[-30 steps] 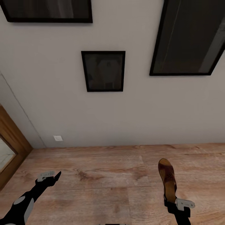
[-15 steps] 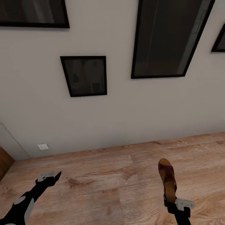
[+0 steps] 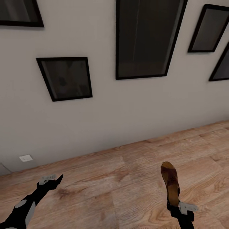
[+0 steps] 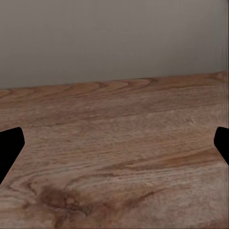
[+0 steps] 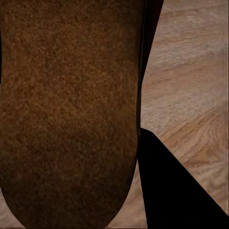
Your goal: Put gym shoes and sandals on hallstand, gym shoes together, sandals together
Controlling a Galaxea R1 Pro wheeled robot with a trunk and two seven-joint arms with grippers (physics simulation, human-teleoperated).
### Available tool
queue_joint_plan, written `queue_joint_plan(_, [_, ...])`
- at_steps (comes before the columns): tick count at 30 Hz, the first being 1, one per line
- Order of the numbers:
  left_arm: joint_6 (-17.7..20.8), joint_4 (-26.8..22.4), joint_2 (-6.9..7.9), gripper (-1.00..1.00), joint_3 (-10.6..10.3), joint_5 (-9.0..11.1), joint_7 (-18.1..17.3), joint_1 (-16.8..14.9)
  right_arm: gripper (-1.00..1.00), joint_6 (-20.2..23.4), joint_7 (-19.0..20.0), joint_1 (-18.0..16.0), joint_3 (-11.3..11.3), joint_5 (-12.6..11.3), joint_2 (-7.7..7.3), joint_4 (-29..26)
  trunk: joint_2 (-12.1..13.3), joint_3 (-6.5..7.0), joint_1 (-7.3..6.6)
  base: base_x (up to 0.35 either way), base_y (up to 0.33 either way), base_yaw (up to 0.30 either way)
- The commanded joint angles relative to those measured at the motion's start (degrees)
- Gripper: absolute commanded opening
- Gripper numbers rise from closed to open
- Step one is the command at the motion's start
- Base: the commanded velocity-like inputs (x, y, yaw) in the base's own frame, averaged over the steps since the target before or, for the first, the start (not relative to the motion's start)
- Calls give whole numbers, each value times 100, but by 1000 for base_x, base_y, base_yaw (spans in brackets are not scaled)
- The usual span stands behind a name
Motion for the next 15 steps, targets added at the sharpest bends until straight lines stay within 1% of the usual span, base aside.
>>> queue_joint_plan(1, [-34, 2, -3, 100, 41, -61, -34, -6, -100, -18, 1, -6, 23, -55, -1, 3, -2, -4, -1, 0, 0, -282])
queue_joint_plan(15, [-34, 2, 2, 100, 52, -61, -34, -5, -100, -18, 1, -7, 23, -55, -1, 7, -2, -4, -1, 0, 0, -296])
